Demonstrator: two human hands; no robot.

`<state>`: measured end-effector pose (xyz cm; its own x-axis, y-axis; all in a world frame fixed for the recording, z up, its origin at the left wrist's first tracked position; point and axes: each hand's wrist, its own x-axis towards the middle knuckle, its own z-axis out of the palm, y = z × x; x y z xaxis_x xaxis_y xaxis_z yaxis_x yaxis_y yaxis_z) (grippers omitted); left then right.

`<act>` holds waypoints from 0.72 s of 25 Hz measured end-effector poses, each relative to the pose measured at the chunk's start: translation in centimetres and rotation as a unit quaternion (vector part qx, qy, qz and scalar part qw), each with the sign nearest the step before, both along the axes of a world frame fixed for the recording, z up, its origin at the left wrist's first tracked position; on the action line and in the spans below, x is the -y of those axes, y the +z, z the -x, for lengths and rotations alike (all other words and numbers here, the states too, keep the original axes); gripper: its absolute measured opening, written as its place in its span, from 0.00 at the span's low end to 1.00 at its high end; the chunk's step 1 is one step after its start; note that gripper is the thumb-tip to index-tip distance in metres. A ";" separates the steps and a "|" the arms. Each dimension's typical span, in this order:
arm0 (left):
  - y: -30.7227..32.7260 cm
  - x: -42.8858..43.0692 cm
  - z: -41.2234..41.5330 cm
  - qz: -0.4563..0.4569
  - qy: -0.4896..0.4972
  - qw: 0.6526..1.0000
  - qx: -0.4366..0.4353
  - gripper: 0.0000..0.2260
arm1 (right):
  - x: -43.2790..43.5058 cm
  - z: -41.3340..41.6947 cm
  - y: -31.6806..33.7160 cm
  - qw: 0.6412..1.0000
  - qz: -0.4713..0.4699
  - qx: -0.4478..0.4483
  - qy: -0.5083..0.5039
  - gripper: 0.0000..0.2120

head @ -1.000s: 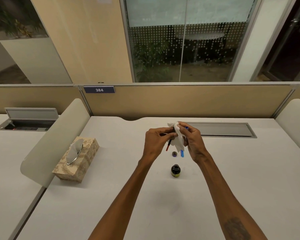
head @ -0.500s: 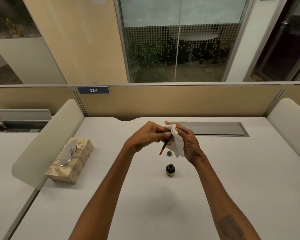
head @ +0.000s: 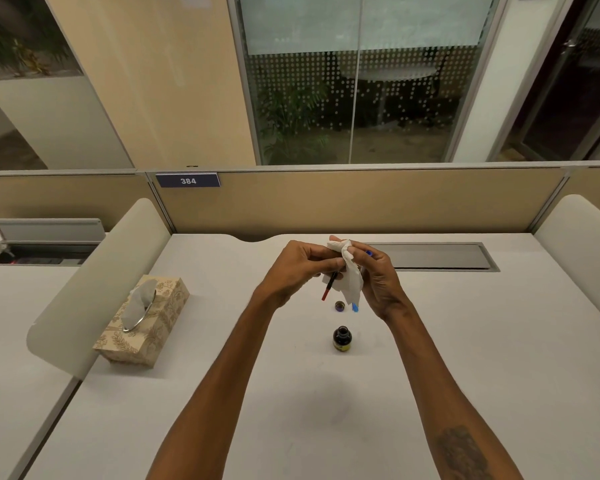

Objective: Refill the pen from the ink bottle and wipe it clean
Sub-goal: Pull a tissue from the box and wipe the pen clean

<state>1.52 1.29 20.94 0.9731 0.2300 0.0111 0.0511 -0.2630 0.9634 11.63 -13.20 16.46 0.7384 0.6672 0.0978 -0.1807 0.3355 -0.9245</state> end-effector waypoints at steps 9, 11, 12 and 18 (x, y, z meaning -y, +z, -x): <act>-2.1 2.7 -1.0 -0.158 0.197 0.965 0.074 0.13 | -0.4 -0.7 -0.9 0.992 0.095 0.004 -0.086 0.13; -2.5 2.9 -1.2 -0.151 0.210 0.964 0.061 0.12 | -0.3 -0.9 -1.1 0.990 0.108 0.011 -0.088 0.14; -2.7 2.9 -1.2 -0.138 0.199 0.969 0.055 0.12 | -0.2 -1.0 -1.2 0.990 0.113 0.014 -0.088 0.14; -2.5 2.3 -0.7 -0.085 0.046 0.995 -0.009 0.12 | 0.9 -1.8 -1.7 0.989 0.120 0.024 -0.087 0.14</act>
